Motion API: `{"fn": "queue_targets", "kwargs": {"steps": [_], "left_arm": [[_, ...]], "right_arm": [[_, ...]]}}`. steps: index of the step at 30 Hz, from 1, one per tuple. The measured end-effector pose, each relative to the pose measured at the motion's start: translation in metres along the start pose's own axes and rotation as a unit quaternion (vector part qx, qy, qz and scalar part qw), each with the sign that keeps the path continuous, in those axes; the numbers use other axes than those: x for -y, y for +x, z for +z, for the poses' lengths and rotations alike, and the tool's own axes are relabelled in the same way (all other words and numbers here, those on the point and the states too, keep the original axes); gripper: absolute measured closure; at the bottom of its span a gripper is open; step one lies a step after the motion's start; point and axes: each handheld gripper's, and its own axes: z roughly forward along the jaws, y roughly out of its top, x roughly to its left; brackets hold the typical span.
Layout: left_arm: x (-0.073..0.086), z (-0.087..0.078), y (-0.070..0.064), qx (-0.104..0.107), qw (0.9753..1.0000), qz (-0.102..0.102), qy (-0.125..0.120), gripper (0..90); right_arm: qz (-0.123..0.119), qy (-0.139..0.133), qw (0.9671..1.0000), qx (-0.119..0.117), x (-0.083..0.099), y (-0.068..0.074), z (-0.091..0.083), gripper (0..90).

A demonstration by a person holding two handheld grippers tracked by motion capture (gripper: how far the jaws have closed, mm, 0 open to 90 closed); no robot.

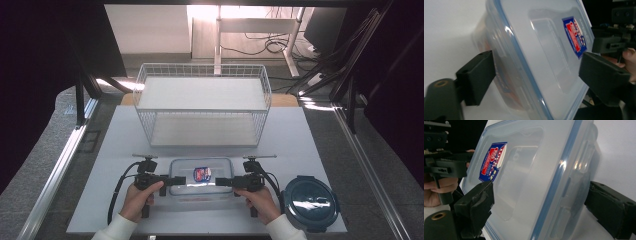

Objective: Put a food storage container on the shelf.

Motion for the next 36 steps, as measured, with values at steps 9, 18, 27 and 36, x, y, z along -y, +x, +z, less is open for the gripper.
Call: {"fn": "queue_targets", "kwargs": {"steps": [9, 18, 27, 36], "left_arm": [[0.002, -0.006, -0.003, -0.02, 0.9998, -0.004, -0.005, 27.8], [0.004, -0.014, -0.009, -0.027, 0.9994, -0.004, -0.022, 35.2], [0.006, -0.022, -0.014, -0.035, 0.9985, 0.004, -0.04, 39.9], [0.006, -0.029, -0.023, -0.04, 0.9975, 0.025, -0.053, 41.8]], "right_arm": [[0.002, -0.013, 0.9999, 0.007, -0.001, 0.001, -0.013, 26.3], [0.02, -0.025, 0.9995, 0.001, 0.002, 0.004, -0.023, 37.2], [0.017, -0.033, 0.9993, -0.007, 0.004, 0.007, -0.028, 43.1], [-0.017, -0.044, 0.9989, 0.002, 0.005, 0.016, -0.033, 43.0]]}}
